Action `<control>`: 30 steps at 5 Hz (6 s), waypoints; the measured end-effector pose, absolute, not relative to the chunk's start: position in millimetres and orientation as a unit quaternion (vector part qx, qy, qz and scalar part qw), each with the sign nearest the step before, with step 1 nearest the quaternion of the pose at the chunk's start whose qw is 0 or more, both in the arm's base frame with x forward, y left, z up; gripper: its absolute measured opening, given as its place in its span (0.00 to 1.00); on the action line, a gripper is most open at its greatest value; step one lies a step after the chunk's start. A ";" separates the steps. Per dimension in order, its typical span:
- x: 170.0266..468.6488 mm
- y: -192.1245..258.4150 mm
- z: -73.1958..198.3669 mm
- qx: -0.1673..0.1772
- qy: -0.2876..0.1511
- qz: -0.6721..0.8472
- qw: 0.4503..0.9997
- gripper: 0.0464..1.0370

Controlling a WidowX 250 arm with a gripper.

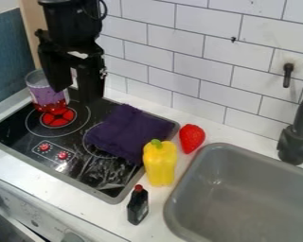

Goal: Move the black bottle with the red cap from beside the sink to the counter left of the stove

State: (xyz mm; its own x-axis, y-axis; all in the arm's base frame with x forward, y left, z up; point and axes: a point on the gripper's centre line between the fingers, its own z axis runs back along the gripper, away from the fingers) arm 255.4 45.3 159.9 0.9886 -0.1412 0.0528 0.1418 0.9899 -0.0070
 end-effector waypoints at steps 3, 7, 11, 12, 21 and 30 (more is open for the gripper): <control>245.3 -11.6 136.6 -0.020 -0.030 -0.114 0.993 0.96; 235.7 -56.0 99.5 -0.051 0.039 -0.155 0.986 0.96; 231.3 -54.6 71.2 -0.049 0.042 -0.146 0.987 0.96; 234.2 -54.6 64.2 -0.047 0.043 -0.141 0.988 0.96; 223.3 -8.4 145.7 0.049 -0.015 -0.016 0.999 0.30; 196.7 213.0 71.4 0.003 -0.069 0.323 0.944 0.30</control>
State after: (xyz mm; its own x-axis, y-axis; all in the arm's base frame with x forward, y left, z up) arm 196.7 213.0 71.4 0.7818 0.6095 0.1313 -0.6102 0.7912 -0.0395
